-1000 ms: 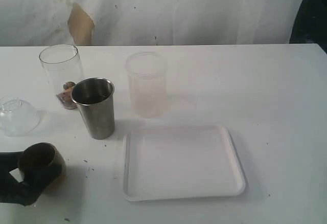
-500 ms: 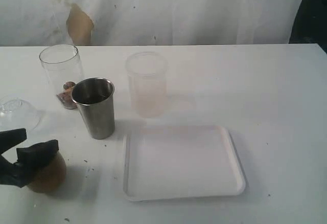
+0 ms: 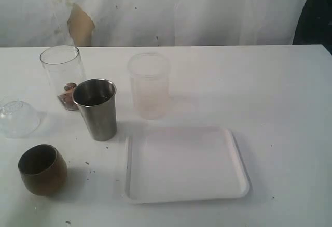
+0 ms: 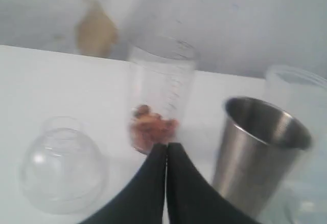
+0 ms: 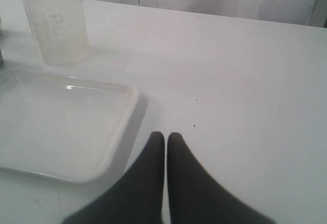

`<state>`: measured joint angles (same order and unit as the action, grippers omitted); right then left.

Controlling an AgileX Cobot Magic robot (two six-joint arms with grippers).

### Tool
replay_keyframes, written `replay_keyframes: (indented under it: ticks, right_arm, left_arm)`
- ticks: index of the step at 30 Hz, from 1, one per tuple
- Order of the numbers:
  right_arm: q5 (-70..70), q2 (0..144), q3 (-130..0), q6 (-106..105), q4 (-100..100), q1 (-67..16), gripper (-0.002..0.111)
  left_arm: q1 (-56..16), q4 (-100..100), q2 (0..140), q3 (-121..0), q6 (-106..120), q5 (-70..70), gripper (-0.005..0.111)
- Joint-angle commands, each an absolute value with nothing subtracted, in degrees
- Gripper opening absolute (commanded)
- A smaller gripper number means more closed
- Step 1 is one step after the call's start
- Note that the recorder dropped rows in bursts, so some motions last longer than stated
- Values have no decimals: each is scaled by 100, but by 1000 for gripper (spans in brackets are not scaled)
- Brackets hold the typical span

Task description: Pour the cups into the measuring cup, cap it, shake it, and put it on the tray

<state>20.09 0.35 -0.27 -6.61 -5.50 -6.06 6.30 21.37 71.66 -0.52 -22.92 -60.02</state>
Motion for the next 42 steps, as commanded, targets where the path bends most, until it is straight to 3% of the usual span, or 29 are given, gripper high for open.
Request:
replay_keyframes:
  ticks: [1,25,29,35,42]
  right_arm:
    - [2008,0,0,-693,-550,-622,2]
    - [2008,0,0,-693,-550,-622,2]
    - [2008,0,0,-693,-550,-622,2]
    - [424,0,0,-1041,-470,-624,2]
    - [-794,0,0,-513,-661,-624,2]
  left_arm:
    - [617,1635,6501,0,-2202,-5124,0]
    - [602,3836,1801,0,-5118,-2616,0]
    - [312,3908,1642,0,-5201,-2262,0]
    - [181,3772,1428,-30,-5201,-2642,0]
    - [-175,3816,499,-241,-5400,-1603,0]
